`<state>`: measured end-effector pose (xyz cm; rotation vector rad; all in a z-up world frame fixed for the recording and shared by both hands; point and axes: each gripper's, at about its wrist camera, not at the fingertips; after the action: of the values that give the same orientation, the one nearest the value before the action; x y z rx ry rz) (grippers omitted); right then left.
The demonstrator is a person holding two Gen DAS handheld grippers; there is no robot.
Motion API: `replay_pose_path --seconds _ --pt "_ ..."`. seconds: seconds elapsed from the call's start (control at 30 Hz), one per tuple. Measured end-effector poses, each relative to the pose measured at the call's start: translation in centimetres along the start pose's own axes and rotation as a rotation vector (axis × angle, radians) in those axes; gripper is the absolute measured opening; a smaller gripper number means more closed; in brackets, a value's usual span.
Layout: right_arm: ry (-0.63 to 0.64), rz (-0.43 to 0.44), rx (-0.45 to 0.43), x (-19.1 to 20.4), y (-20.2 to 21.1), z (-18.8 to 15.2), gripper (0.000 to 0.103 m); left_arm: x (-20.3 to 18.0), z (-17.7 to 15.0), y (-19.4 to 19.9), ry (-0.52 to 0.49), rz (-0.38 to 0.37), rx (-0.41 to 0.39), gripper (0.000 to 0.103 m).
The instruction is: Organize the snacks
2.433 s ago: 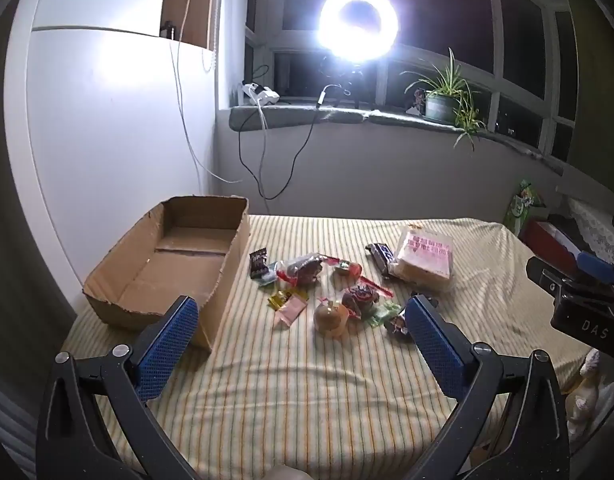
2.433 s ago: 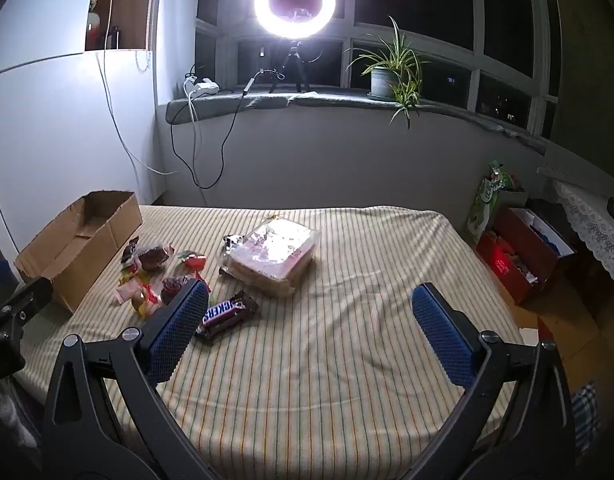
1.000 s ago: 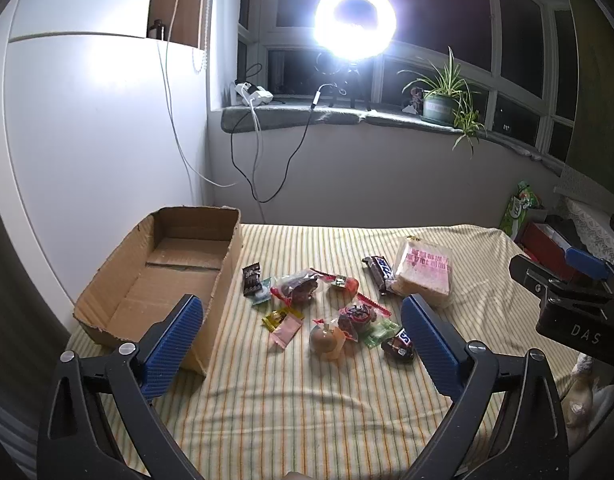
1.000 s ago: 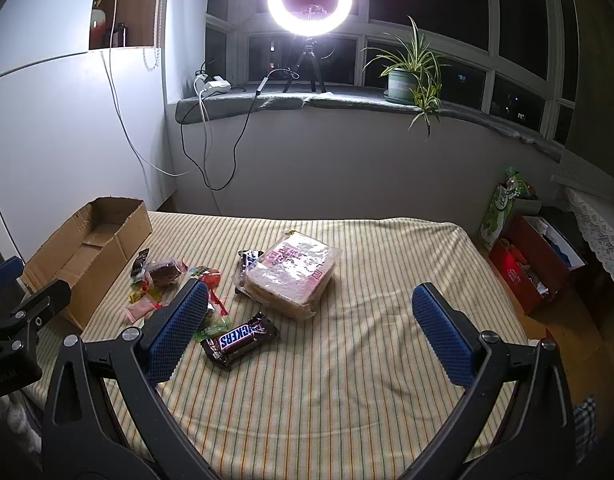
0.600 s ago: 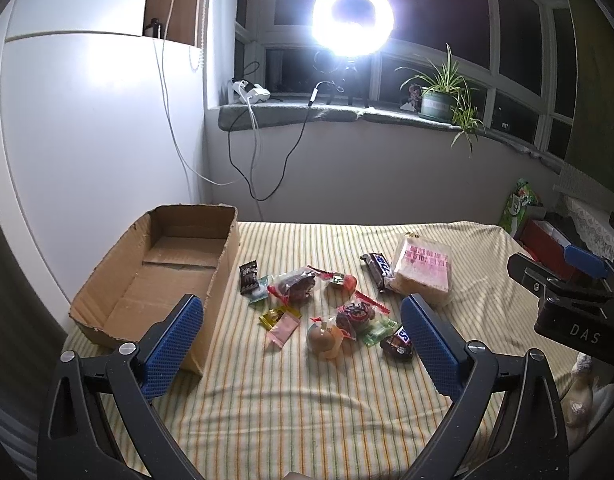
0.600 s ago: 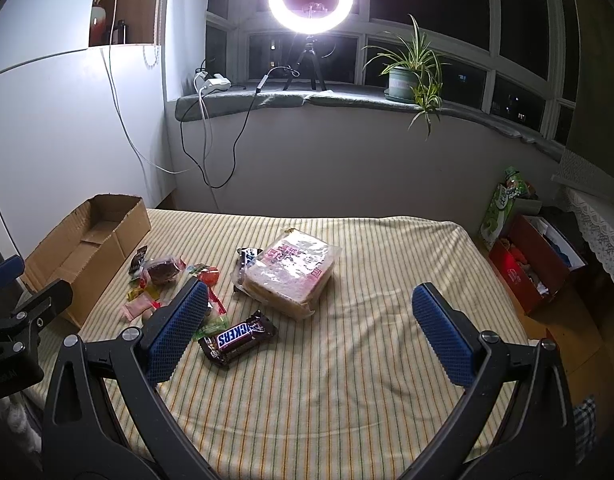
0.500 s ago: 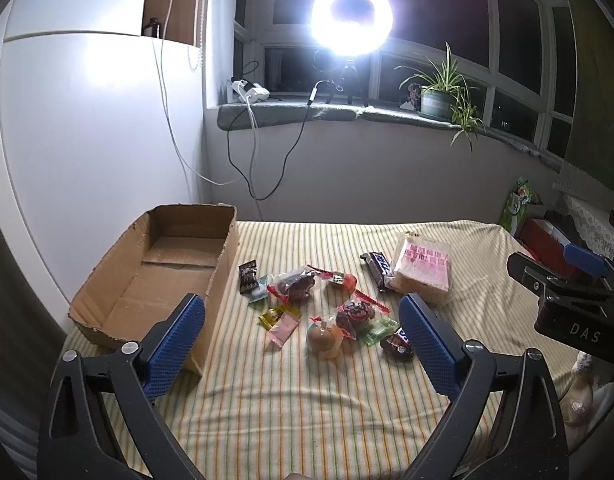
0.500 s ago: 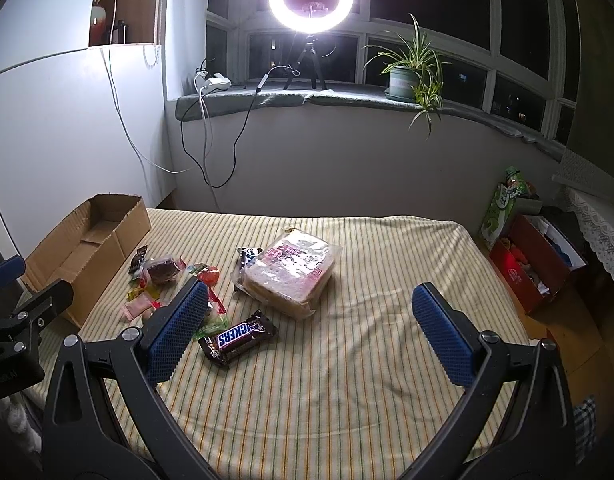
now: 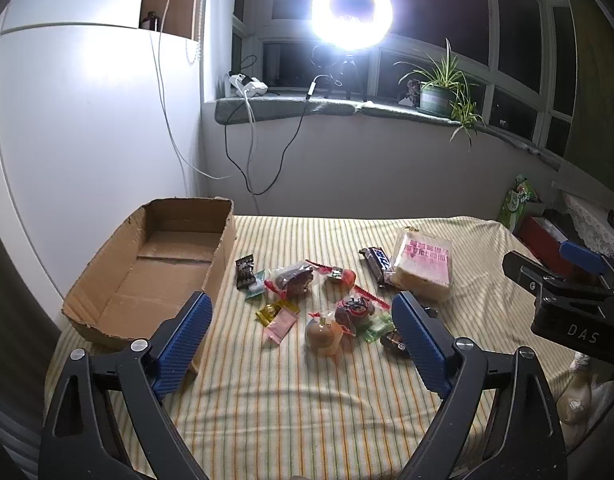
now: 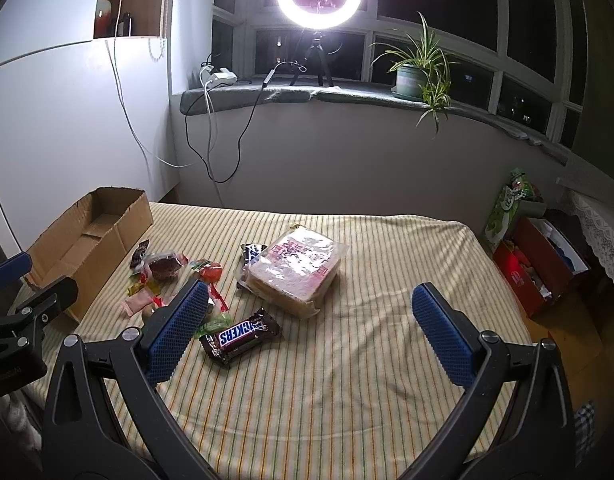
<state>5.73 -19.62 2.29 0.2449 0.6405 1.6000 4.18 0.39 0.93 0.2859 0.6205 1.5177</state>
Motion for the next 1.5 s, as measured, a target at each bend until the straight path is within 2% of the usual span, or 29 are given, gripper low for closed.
replay_pose_path --seconds 0.33,0.4,0.53,0.6,0.7,1.07,1.5 --pt "0.009 0.034 0.024 0.2 -1.4 -0.4 0.102 0.5 -0.5 -1.0 0.008 -0.001 0.032 0.086" --pt "0.007 0.051 0.040 0.1 -2.0 -0.7 0.094 0.6 -0.7 -1.4 0.011 -0.009 0.050 0.080" --pt "-0.001 0.107 0.072 -0.3 -3.1 -1.4 0.088 0.9 -1.2 -2.3 0.027 -0.035 0.088 0.070" --pt "0.000 0.137 0.092 -0.3 -3.7 -1.9 0.075 0.9 -1.4 -2.7 0.031 -0.050 0.106 0.066" --pt "0.007 0.190 0.143 0.2 -5.0 -2.6 0.063 1.3 -1.9 -3.4 0.046 -0.077 0.140 0.057" --pt "-0.093 0.393 0.305 1.4 -10.4 -4.5 0.063 1.3 -3.0 -6.4 0.059 -0.114 0.223 0.046" --pt "-0.187 0.409 0.405 3.3 -15.6 -4.3 0.063 1.3 -2.9 -9.9 0.054 -0.130 0.261 0.039"
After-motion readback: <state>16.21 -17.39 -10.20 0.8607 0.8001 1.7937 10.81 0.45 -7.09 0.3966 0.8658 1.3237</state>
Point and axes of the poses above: each gripper's, at about its wrist camera, not at the fingertips, and y roughly against the way its jaws point, x to its left, z to its top, and after that the axes turned 10 degrees about y, right-handed
